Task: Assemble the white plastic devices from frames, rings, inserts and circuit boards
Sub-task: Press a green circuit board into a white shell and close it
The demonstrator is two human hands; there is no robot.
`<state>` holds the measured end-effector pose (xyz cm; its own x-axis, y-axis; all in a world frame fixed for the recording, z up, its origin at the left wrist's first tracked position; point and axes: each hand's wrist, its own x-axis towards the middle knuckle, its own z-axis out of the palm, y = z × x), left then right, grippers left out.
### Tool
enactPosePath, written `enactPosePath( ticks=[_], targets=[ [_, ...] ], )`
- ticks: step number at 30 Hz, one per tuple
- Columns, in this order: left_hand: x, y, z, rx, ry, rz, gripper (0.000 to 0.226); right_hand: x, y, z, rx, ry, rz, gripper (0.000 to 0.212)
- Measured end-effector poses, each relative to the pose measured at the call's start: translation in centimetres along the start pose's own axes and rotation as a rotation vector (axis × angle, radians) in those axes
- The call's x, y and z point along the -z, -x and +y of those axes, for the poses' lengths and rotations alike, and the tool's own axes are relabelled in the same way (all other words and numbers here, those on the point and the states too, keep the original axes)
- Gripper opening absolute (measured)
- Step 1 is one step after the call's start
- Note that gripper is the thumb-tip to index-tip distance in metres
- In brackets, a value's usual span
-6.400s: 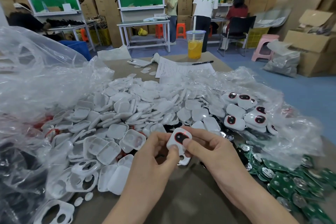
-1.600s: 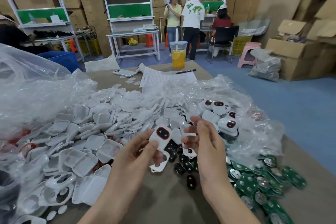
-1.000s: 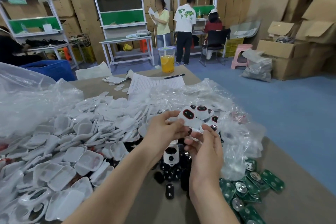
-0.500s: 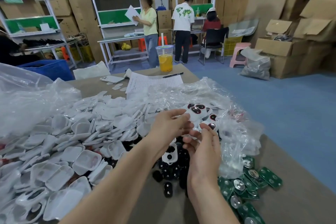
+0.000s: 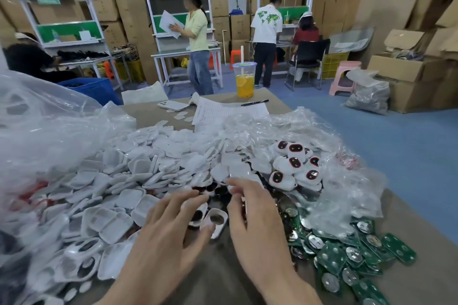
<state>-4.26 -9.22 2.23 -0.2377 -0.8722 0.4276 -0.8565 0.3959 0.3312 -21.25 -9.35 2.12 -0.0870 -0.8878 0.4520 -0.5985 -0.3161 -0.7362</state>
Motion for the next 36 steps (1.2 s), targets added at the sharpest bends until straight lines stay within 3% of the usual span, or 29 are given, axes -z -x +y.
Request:
enactPosePath(
  ticks=[3, 9, 14, 21, 29, 36],
  targets=[
    [0.1, 0.7, -1.6, 0.015, -0.136, -0.027, 0.056, -1.0, 0.4, 0.0, 0.095, 0.33, -0.104, 0.041],
    [-0.3, -0.5, -3.2, 0.107, -0.189, -0.021, 0.056, -1.7, -0.3, -0.2, 0.023, 0.552, -0.126, 0.045],
    [-0.9, -0.5, -4.1, 0.05, -0.221, 0.089, 0.045, -3.6, -2.5, -0.4, 0.164, 0.575, -0.019, 0.041],
    [-1.2, -1.2, -5.1, 0.034, -0.188, 0.233, 0.035, -7.3, -6.7, -0.3, 0.279, 0.56, -0.234, 0.043],
    [-1.0, -1.5, -5.8, 0.064, -0.171, 0.231, 0.023, -8.3, -7.6, -0.6, 0.307, 0.521, -0.156, 0.015],
    [-0.7, -1.4, -5.7, 0.046, -0.145, 0.233, 0.031, -6.1, -6.7, -1.0, 0.304, 0.287, -0.116, 0.011]
  ],
)
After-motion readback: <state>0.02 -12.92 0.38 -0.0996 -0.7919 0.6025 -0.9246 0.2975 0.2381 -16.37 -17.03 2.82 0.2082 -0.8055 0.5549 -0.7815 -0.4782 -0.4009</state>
